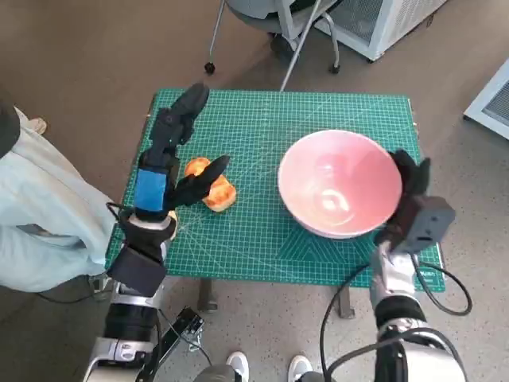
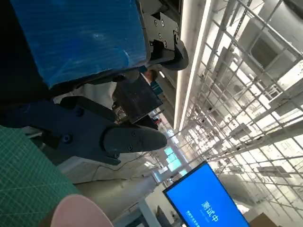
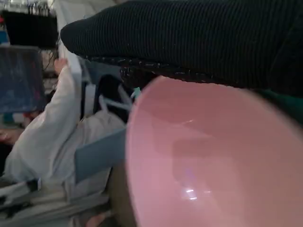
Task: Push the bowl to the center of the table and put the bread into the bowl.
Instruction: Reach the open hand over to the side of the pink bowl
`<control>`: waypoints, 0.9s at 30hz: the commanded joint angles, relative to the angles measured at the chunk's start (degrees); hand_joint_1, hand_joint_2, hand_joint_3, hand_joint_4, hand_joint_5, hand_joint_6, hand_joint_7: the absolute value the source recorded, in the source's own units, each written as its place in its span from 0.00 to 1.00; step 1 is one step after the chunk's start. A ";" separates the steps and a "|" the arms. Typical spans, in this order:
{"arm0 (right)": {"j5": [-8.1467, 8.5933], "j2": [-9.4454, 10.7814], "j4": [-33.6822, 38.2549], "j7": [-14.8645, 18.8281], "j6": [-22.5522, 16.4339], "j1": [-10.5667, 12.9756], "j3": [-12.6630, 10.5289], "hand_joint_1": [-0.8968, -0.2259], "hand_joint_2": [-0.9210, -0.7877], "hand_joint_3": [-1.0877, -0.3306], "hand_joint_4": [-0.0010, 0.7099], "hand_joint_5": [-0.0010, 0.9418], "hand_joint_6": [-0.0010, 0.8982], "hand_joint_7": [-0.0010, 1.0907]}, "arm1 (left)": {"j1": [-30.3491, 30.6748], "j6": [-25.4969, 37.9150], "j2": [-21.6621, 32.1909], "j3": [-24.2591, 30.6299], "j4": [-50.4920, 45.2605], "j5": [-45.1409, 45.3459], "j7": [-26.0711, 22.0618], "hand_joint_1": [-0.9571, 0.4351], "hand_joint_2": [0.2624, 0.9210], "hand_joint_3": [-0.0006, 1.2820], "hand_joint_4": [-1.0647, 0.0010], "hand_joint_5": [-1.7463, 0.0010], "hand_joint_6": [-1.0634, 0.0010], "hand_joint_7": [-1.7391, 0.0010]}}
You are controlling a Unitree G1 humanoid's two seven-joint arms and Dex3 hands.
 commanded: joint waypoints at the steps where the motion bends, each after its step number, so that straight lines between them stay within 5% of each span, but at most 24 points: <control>1: 0.99 1.69 1.09 -0.35 2.64 -2.19 -1.13 0.66 0.00 0.27 0.30 0.00 0.05 0.58 | 1.10 -0.49 0.87 0.54 -1.22 -0.41 -0.11 0.40 1.00 0.19 0.62 1.00 0.79 0.79; 10: 2.30 2.91 1.49 -0.23 5.68 -6.46 -3.47 0.62 0.00 0.26 0.30 0.00 0.02 0.68 | 2.35 0.13 2.02 1.08 -2.29 -0.27 -0.28 0.41 1.00 0.19 0.63 1.00 0.77 0.81; 17: 2.50 2.43 1.49 -0.11 6.70 -7.63 -4.05 0.59 0.00 0.28 0.29 0.00 0.02 0.70 | 3.40 0.87 4.14 1.69 -2.88 1.18 -0.22 0.41 1.00 0.19 0.64 1.00 0.76 0.82; 27: 1.57 -0.20 0.14 2.56 2.69 -8.68 -2.90 0.56 0.00 0.32 0.31 0.01 0.02 0.69 | -1.85 0.12 16.71 1.47 6.09 12.80 0.76 0.41 1.00 0.16 0.67 1.00 0.73 0.85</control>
